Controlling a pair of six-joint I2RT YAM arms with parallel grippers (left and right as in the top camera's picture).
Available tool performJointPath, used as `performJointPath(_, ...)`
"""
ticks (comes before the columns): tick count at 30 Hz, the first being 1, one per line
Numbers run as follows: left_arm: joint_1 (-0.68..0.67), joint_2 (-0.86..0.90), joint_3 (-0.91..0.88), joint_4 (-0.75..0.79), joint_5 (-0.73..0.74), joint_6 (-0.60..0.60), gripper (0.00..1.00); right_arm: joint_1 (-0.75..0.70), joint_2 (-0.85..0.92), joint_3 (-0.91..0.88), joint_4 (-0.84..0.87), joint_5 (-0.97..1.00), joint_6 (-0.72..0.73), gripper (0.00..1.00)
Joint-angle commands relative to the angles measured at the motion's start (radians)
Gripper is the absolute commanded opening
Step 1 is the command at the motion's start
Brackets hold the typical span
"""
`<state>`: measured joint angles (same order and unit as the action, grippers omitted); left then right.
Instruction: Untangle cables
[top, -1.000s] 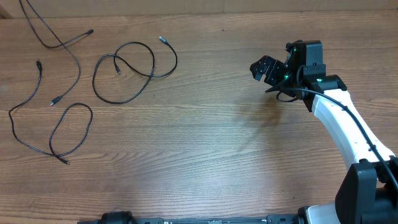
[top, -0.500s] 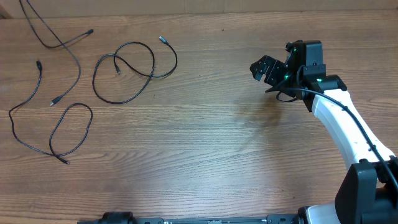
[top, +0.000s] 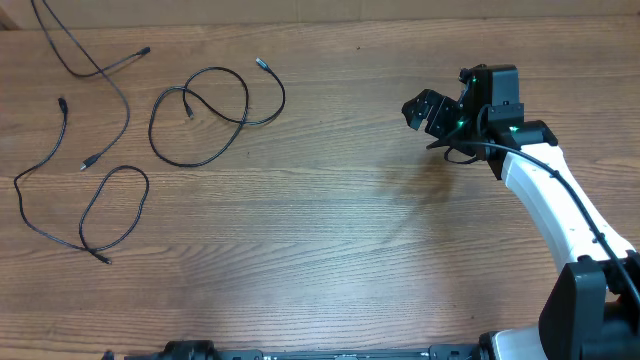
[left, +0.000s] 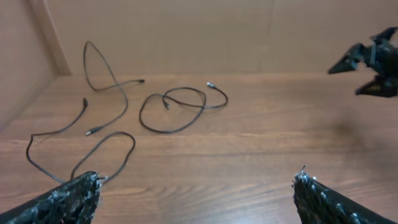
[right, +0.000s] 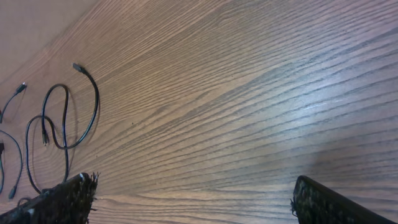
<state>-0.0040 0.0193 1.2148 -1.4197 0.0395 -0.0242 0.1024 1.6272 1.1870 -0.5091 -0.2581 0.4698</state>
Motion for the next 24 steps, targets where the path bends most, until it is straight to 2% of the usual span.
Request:
performJointPath(1, 0.012, -0.015, -0.058, 0.048, -0.032, 0.0, 0.99, -0.001, -0.019, 0.0, 0.005, 0.003, -0.007, 1.0)
performJointPath(9, 0.06, -0.015, -0.254, 0.225, -0.05, 0.002, 1.0, -0.001, -0.019, 0.0, 0.005, 0.003, -0.007, 1.0)
performJointPath(15, 0.021, -0.015, -0.383, 0.355, -0.05, 0.002, 1.0, -0.001, -0.019, 0.0, 0.005, 0.003, -0.007, 1.0)
performJointPath(24, 0.005, -0.015, -0.639, 0.65, -0.051, 0.003, 1.0, -0.001, -0.019, 0.0, 0.005, 0.003, -0.007, 1.0)
